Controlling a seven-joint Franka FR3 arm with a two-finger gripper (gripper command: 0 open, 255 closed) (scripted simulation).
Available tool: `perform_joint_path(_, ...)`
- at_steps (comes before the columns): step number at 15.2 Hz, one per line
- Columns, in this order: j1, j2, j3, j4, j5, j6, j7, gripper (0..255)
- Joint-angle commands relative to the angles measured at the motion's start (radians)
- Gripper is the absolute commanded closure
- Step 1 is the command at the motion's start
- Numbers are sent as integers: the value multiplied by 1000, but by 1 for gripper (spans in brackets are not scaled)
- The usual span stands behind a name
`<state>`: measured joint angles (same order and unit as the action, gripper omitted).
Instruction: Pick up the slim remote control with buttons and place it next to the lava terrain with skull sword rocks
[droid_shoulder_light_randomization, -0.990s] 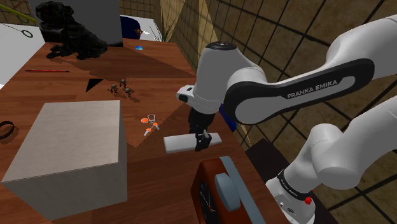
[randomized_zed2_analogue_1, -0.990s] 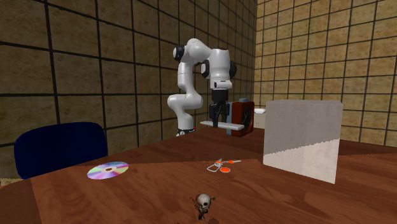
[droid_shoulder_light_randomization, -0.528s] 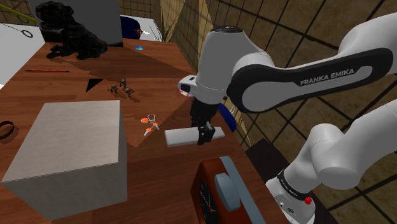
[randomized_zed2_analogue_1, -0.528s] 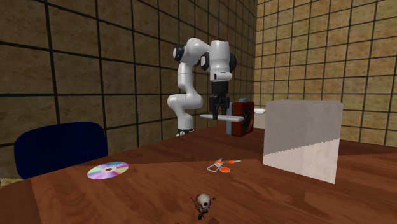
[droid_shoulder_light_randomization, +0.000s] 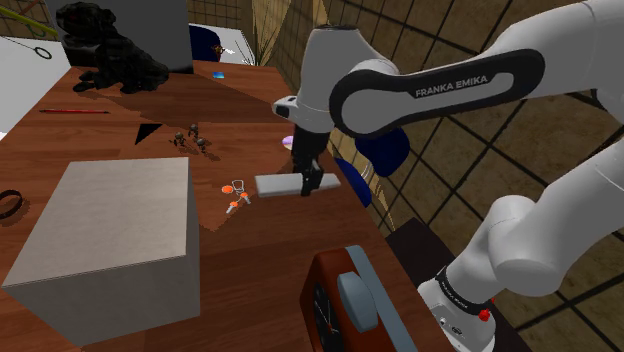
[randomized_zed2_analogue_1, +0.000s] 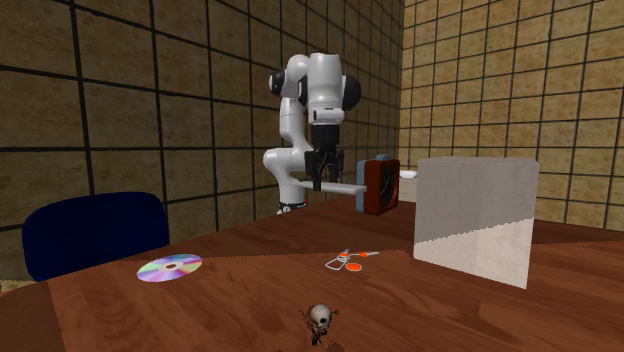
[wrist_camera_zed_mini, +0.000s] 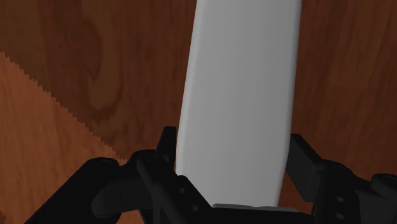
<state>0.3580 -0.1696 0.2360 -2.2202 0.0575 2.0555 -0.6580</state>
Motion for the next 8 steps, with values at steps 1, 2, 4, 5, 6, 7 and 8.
perform_joint_path(1, -22, 41, -24, 48, -15, -8, -38, 255)
perform_joint_path(2, -31, 64, -34, 72, -21, -11, -54, 255)
perform_joint_path(4, -50, 110, -54, 125, -33, -18, -86, 255)
perform_joint_path(5, -59, 134, -63, 153, -38, -23, -102, 255)
perform_joint_path(6, -68, 159, -72, 182, -43, -28, -117, 255)
perform_joint_path(7, -76, 184, -81, 213, -48, -34, -132, 255)
perform_joint_path(8, -85, 210, -89, 244, -52, -41, -147, 255)
